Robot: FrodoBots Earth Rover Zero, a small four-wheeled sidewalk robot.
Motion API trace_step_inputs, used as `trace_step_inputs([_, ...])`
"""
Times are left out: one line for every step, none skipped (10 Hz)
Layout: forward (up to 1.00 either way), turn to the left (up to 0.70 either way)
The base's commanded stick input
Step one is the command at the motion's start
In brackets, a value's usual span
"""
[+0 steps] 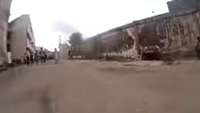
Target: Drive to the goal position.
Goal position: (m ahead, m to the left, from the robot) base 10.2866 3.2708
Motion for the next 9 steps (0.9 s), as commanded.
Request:
trace_step_inputs([0.70, 0.06])
trace_step_inputs([0.70, 0.07])
trace_step_inputs([0.70, 0.05])
trace_step_inputs([0.70, 0.05])
trace_step_inputs([0.70, 0.06])
trace_step_inputs([0.70, 0.06])
trace_step_inputs([0.70, 0.06])
trace_step_inputs([0.70, 0.05])
trace_step_inputs([0.70, 0.05])
